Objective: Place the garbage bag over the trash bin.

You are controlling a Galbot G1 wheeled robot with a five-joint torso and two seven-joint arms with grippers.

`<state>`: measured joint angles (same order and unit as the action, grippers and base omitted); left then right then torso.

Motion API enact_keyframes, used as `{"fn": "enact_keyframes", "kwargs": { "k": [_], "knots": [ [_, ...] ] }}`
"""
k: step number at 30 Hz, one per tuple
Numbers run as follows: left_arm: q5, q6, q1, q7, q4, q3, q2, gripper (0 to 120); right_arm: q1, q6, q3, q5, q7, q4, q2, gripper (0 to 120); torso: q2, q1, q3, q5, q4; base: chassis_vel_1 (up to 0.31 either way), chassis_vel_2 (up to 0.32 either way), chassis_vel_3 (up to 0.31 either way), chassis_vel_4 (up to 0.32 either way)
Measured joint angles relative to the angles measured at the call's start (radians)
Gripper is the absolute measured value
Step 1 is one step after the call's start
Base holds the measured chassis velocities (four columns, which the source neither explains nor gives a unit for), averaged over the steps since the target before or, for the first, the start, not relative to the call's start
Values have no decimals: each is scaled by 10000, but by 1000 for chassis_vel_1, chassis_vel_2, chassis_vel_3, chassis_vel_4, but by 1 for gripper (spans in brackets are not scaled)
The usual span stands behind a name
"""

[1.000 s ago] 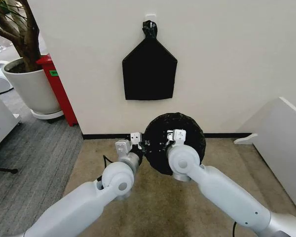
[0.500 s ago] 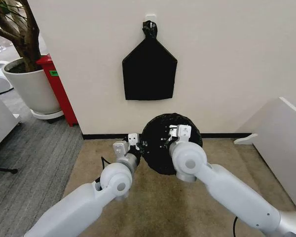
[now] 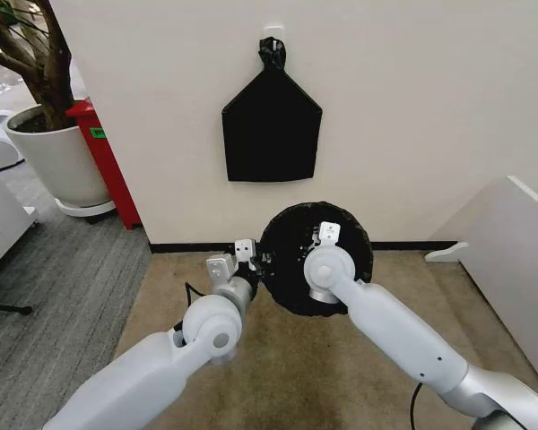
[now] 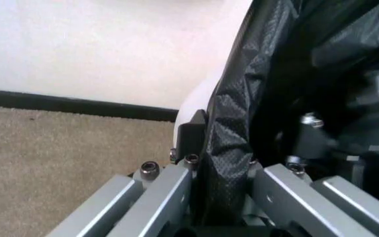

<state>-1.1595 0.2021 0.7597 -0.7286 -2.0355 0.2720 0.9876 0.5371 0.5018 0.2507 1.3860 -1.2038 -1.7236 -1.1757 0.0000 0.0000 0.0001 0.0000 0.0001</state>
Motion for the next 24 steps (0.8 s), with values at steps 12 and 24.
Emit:
{"fn": "enact_keyframes", "kwargs": {
  "k": [12, 24],
  "knots": [
    [35, -69, 81, 39, -32, -184, -7, 0, 254, -276, 271, 703, -637, -765, -111, 0, 0, 0, -1, -2, -1, 0, 0, 0, 0],
    [-63, -70, 145, 74, -215, -426, -116, 0, 251, -340, 297, 570, -643, -434, -282, 0, 0, 0, 0, 0, -1, 0, 0, 0, 0]
  ]
}}
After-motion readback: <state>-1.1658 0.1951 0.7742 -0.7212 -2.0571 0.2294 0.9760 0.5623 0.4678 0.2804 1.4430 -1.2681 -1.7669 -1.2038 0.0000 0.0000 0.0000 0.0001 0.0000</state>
